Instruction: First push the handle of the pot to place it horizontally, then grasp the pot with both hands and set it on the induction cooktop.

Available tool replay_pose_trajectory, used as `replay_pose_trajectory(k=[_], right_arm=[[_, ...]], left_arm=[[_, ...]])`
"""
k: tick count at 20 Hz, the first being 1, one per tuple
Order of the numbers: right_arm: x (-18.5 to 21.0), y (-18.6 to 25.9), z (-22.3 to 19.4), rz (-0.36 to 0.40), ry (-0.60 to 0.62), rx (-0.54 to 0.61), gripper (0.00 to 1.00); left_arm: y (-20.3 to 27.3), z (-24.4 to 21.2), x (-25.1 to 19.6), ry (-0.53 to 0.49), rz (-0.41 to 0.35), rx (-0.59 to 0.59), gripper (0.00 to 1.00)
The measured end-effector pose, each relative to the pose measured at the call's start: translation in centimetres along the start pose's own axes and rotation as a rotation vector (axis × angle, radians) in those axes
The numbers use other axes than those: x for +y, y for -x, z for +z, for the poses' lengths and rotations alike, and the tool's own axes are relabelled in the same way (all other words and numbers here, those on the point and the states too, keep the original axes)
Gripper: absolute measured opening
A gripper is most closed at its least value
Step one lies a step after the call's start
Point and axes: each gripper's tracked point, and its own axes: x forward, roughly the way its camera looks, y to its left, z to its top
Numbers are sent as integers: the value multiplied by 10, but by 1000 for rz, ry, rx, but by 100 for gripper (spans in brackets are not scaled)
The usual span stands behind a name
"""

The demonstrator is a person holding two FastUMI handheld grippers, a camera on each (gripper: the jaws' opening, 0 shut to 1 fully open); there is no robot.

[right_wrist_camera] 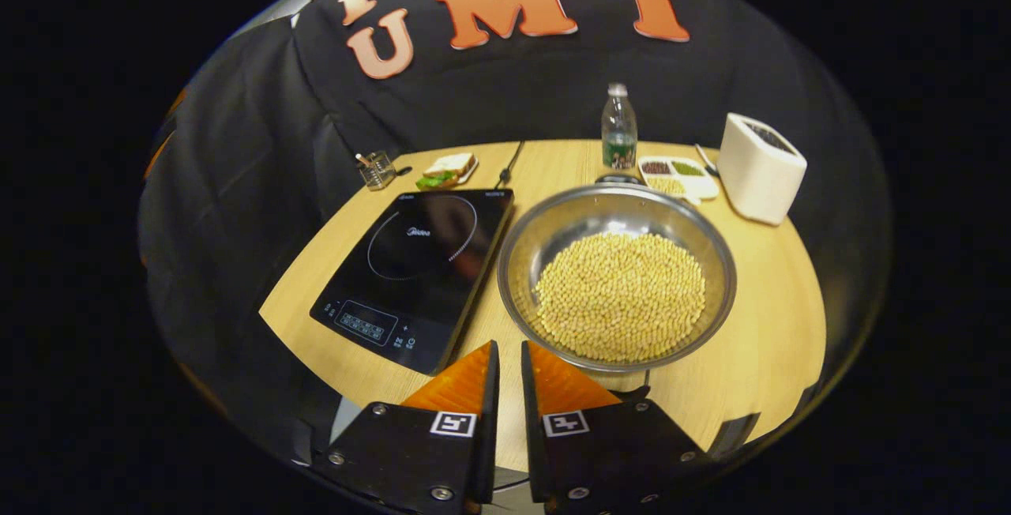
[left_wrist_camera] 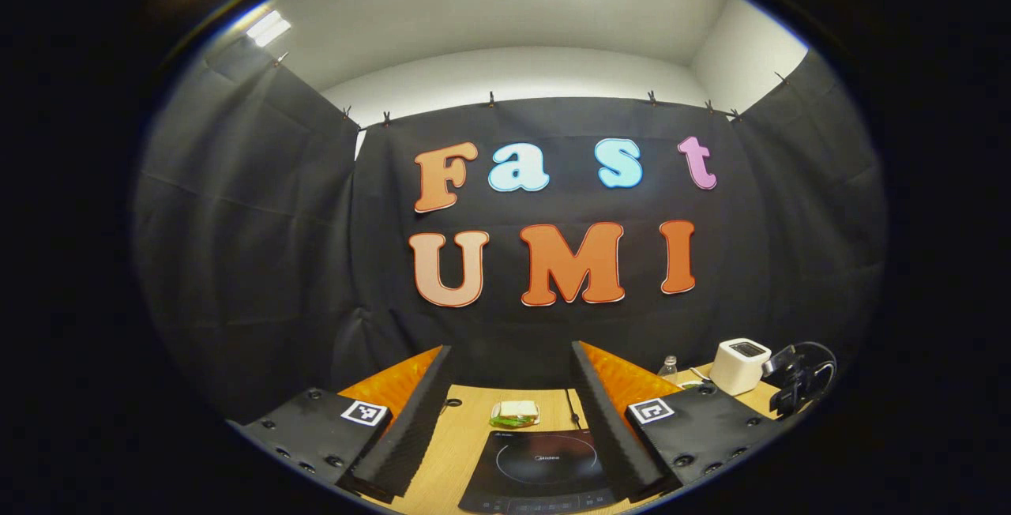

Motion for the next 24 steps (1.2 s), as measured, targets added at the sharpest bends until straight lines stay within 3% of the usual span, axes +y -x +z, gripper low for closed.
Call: replay_pose_trajectory(k=[4,8,13,18,24], right_arm=[[3,-25,-18,44,-118,129,6],[3,-47,-29,33,-127,202,0],[-14,-61,-45,-32,-158,264,0],[-23,-64,-49,-17,-213,285,0],[-79,-54,-49,-104,-237,272,0]], left_arm=[[-6,-13,3,9,3,30,94],[-13,-25,6,19,-1,68,93],[-23,-33,3,6,4,83,97],[-33,-40,-17,0,-33,96,97],[-44,-46,-26,4,-54,109,97]])
